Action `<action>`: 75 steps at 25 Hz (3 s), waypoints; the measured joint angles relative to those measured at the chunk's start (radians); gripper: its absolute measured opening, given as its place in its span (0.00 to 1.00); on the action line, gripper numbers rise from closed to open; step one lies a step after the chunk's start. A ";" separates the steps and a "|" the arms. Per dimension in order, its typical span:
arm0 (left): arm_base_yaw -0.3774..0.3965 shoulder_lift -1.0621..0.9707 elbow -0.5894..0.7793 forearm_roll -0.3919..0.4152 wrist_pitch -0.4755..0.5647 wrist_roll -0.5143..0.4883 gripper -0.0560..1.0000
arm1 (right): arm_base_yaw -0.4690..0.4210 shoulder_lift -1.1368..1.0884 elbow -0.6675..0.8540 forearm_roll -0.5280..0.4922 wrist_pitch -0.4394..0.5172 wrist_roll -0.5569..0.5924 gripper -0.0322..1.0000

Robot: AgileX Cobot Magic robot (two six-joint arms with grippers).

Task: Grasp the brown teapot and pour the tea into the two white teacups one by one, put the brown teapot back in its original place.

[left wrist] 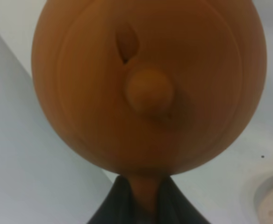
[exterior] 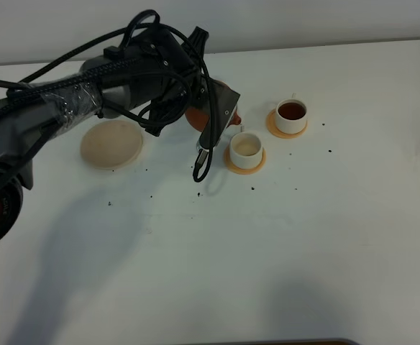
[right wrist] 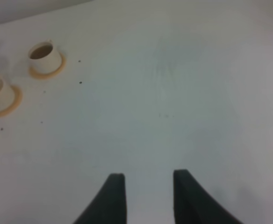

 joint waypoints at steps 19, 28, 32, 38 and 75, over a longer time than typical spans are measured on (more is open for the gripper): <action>-0.045 0.001 0.029 0.163 -0.042 0.000 0.16 | 0.000 0.000 0.000 0.000 0.000 0.000 0.26; -0.069 0.001 0.029 0.289 -0.042 -0.003 0.16 | 0.000 0.000 0.000 0.000 0.000 0.000 0.26; -0.081 0.001 0.029 0.317 -0.046 -0.003 0.16 | 0.000 0.000 0.000 0.000 0.000 0.000 0.26; -0.081 0.001 0.029 0.347 -0.055 -0.003 0.16 | 0.000 0.000 0.000 0.000 0.000 0.000 0.26; -0.098 0.001 0.029 0.486 -0.132 0.045 0.16 | 0.000 0.000 0.000 0.000 0.000 0.000 0.26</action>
